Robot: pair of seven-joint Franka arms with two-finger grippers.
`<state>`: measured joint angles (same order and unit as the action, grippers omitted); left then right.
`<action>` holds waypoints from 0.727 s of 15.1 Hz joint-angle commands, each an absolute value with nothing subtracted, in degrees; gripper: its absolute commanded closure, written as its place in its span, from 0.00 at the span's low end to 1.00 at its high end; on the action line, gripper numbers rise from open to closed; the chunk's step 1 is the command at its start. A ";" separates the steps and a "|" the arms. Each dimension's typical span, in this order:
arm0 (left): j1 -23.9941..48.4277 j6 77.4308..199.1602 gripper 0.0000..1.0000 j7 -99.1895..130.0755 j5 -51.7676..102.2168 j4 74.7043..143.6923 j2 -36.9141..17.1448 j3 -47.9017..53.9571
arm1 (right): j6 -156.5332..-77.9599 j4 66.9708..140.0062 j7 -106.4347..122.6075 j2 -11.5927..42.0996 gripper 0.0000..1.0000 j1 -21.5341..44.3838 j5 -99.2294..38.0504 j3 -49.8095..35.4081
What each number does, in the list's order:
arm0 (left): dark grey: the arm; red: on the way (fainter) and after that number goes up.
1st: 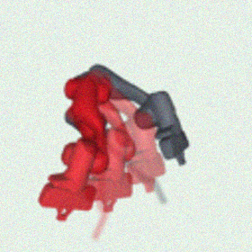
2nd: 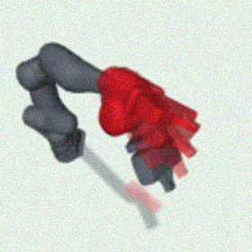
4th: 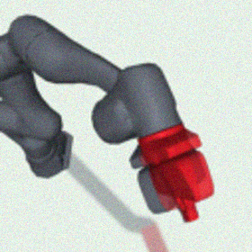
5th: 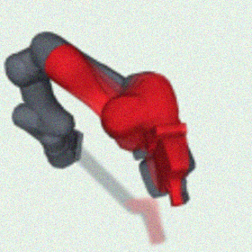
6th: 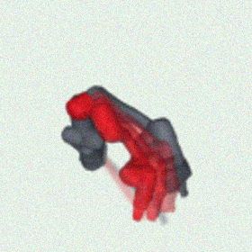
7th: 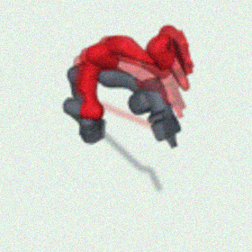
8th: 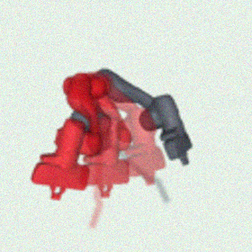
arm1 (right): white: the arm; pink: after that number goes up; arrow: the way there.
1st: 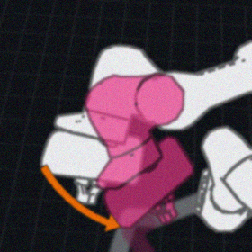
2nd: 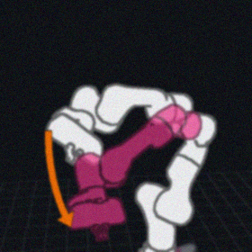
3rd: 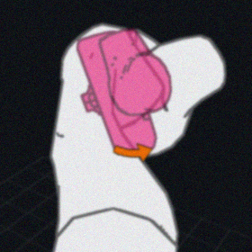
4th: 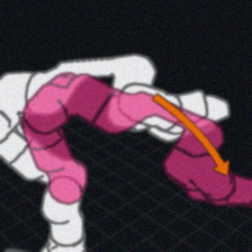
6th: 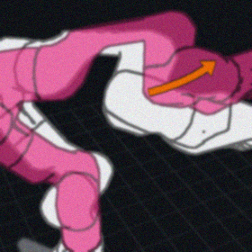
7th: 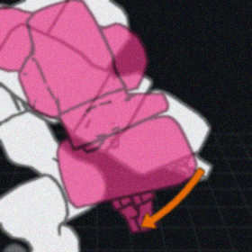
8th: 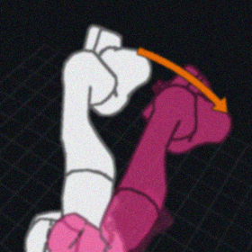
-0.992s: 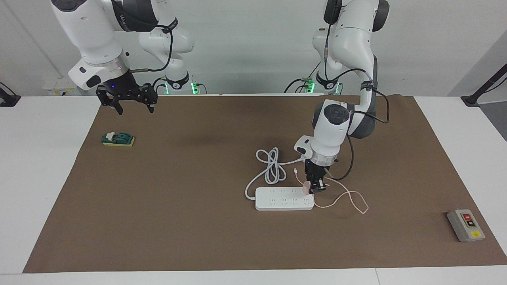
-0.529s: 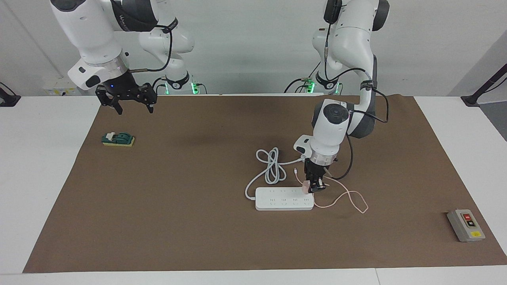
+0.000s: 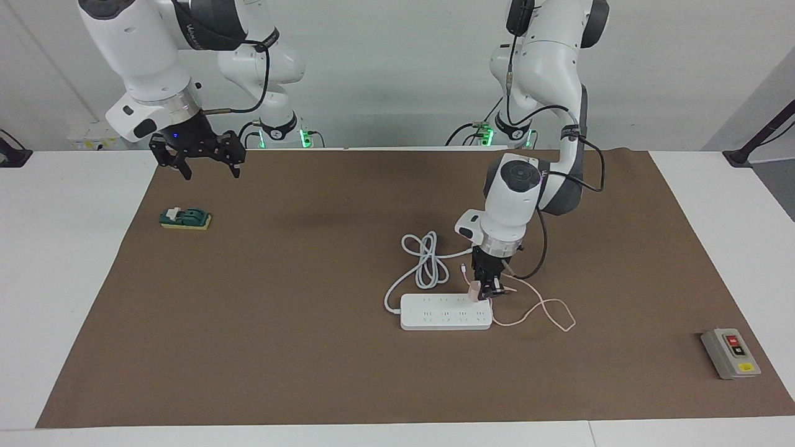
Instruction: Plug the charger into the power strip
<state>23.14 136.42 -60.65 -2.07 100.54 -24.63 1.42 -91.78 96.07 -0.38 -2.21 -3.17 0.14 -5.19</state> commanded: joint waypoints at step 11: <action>23.64 140.01 1.00 -59.68 -3.16 104.68 -23.03 0.44 | -90.97 96.59 -1.32 -2.90 0.00 -3.52 0.44 -5.45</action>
<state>23.07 137.94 -60.65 -2.07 101.91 -24.04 0.99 -91.78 96.07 -0.38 -2.21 -3.21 0.14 -5.19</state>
